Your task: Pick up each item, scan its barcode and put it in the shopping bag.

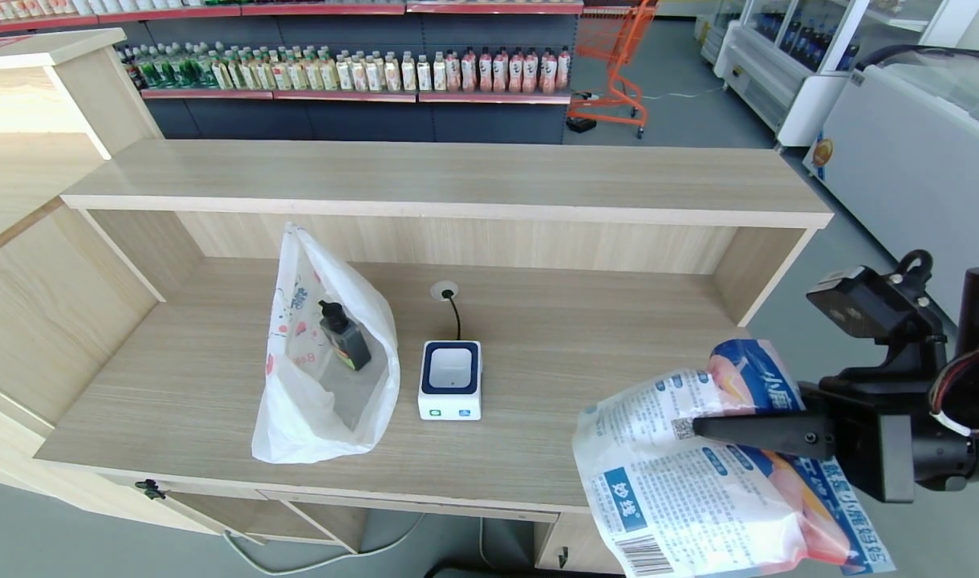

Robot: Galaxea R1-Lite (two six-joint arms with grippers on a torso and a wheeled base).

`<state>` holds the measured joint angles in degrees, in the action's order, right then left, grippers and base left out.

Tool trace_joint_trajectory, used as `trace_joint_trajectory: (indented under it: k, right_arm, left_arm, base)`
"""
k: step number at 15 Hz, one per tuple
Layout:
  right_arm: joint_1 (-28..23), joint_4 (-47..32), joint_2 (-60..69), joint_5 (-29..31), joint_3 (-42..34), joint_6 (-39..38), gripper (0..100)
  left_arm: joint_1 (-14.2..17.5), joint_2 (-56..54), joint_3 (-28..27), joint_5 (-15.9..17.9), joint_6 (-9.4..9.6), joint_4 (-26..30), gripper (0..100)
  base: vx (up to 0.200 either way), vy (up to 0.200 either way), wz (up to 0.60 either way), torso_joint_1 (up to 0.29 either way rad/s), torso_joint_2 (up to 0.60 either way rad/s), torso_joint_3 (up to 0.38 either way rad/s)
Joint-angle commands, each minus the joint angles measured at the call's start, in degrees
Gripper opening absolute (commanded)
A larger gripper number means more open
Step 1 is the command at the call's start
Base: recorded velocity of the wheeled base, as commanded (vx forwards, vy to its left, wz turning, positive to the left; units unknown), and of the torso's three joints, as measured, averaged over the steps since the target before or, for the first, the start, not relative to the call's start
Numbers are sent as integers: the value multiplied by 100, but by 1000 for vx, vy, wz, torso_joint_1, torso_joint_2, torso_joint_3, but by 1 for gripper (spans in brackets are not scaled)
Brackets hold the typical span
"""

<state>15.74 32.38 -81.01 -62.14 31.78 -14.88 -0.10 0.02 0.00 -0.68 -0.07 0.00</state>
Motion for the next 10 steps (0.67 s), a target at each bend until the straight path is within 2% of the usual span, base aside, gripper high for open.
trace_joint_trajectory:
  k: [1,10]
  right_arm:
    - [8,5,-117,0,56,3,0]
    - [96,102,-284,0,118,29,0]
  left_arm:
    - [1,-2,0,-2,-1,0,100]
    - [1,-2,0,-2,-1,0,100]
  base:
    - [0,0,0,0,0,0]
    - [0,0,0,0,0,0]
